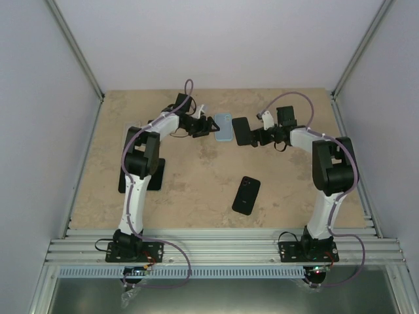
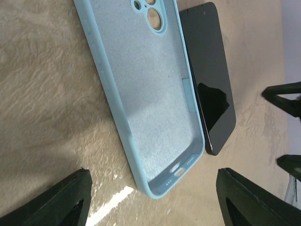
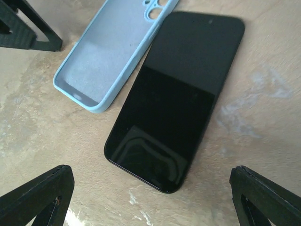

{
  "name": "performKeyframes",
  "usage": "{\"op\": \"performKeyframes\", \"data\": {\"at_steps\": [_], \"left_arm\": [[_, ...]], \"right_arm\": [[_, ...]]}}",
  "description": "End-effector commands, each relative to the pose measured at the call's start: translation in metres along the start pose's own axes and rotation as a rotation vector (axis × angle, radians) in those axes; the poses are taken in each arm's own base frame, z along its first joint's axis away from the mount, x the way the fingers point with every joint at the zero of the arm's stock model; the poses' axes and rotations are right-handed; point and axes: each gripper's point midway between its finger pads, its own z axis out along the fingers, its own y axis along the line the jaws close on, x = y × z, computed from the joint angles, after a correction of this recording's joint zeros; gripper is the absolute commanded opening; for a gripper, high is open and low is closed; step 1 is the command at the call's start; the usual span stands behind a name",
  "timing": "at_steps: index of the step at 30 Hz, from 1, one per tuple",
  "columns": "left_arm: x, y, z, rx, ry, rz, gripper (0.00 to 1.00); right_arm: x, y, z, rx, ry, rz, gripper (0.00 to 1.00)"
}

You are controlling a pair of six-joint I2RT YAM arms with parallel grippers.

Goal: Take the phone out of the phone case
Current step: Place the phone at the center of the board.

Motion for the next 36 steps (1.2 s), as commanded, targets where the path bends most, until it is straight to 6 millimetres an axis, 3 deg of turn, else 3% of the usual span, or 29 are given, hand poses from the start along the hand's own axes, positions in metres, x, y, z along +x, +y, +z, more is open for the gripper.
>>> {"op": "performKeyframes", "data": {"at_steps": [1, 5, 11, 22, 25, 30, 36], "left_arm": [[-0.01, -0.022, -0.024, 0.008, -0.044, 0.049, 0.75], [-0.009, -0.032, -0.034, 0.019, -0.054, 0.062, 0.75], [-0.005, -0.041, -0.044, 0.028, -0.059, 0.08, 0.75], [0.006, -0.056, -0.061, 0.035, -0.063, 0.128, 0.75], [0.015, -0.057, -0.064, 0.032, -0.048, 0.141, 0.74], [0.034, -0.063, -0.075, 0.018, -0.021, 0.182, 0.74], [0.081, -0.09, -0.086, -0.047, 0.042, 0.328, 0.78]], "right_arm": [[0.002, 0.001, 0.01, -0.081, 0.013, 0.112, 0.93], [0.011, -0.001, 0.02, -0.137, 0.041, 0.187, 0.93], [0.025, 0.013, 0.023, -0.231, 0.067, 0.262, 0.93], [0.025, 0.03, 0.025, -0.323, 0.069, 0.289, 0.93], [0.021, 0.035, 0.02, -0.341, 0.057, 0.279, 0.93], [0.008, 0.026, 0.006, -0.292, 0.018, 0.256, 0.94], [-0.022, 0.021, -0.042, -0.227, -0.102, 0.179, 0.98]]}}
